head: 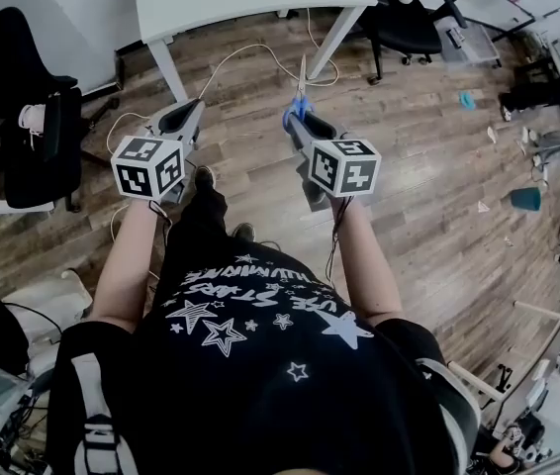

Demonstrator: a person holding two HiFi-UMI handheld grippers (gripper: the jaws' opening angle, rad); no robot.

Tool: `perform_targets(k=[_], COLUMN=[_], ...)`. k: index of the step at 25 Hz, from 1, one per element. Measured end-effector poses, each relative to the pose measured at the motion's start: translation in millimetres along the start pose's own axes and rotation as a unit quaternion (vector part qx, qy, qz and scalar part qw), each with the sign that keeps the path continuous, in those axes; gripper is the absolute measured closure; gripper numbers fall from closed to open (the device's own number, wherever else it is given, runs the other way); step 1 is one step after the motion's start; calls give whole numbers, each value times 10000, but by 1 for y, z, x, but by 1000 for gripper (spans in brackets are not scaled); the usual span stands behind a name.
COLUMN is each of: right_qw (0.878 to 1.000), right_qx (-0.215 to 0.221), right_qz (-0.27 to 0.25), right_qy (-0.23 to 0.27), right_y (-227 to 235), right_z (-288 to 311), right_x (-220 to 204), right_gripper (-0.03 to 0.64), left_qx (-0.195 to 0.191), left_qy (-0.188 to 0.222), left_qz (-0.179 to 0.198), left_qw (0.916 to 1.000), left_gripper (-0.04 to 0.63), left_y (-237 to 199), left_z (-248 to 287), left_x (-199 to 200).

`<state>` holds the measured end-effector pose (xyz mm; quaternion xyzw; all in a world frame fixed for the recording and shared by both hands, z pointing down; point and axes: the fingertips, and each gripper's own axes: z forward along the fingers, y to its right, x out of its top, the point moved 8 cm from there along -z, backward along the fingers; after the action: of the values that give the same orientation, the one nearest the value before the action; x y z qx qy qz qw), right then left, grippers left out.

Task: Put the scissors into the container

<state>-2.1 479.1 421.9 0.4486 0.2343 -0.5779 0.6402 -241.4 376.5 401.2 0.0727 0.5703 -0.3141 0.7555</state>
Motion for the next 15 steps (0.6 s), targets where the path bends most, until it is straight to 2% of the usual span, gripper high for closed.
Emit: perform_targets(k=[5, 15], right_qw=[10000, 9997], right_qx=[2, -125], right_qz=[-37, -146], right_qy=[20, -120], right_y=[9, 36], right_z=[14, 84], right_x=[13, 61], right_gripper=[520, 520], left_qx=[63, 38], left_qy=[55, 57], left_qz=[-36, -216], left_qw=[10000, 9997], left_gripper=[577, 577], left_y=[-19, -87], left_z=[11, 76], left_x=[8, 42])
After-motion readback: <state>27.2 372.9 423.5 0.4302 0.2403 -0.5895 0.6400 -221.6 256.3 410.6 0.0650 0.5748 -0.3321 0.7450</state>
